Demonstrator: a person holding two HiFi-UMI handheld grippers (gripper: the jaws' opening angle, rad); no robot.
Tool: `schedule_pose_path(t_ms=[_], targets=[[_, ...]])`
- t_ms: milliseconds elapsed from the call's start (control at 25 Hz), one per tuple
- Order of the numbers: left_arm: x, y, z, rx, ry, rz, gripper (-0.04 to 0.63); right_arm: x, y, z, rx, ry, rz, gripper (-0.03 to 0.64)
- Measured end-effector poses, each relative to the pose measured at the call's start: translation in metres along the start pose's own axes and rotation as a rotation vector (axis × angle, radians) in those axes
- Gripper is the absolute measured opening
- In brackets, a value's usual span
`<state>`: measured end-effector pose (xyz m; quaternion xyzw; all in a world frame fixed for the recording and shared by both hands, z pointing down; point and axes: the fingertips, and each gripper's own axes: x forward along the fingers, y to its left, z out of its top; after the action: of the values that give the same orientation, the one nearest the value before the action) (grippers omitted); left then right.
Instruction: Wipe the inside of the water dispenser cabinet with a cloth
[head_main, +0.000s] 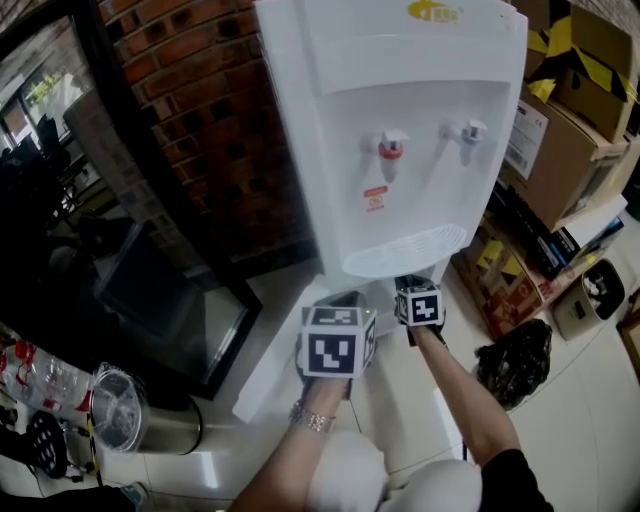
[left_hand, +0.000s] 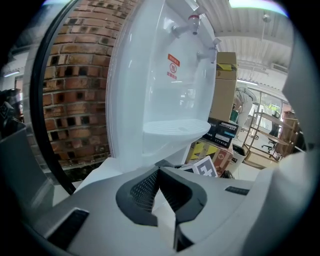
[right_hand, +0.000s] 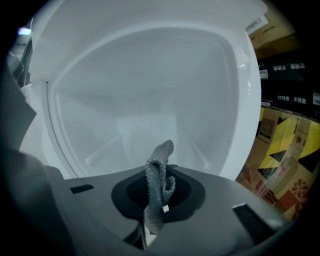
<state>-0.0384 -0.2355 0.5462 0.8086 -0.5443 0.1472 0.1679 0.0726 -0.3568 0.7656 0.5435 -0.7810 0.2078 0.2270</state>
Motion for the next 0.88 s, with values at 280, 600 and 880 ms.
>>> schedule_pose_path(t_ms=[280,600,880], targets=[[0.002,0.000,-0.002,0.010,0.005,-0.002,0.003,0.001,0.102,-0.016,-0.126,0.024,0.207,0.020],[-0.004,0.009,0.002,0.004,-0.005,0.007,0.003,0.012,0.100,-0.070,-0.128,0.208,0.146,0.020],[-0.001,0.003,0.002,0.016,-0.007,-0.004,0.003,0.027,0.020,-0.083,-0.035,0.192,0.030,0.020]])
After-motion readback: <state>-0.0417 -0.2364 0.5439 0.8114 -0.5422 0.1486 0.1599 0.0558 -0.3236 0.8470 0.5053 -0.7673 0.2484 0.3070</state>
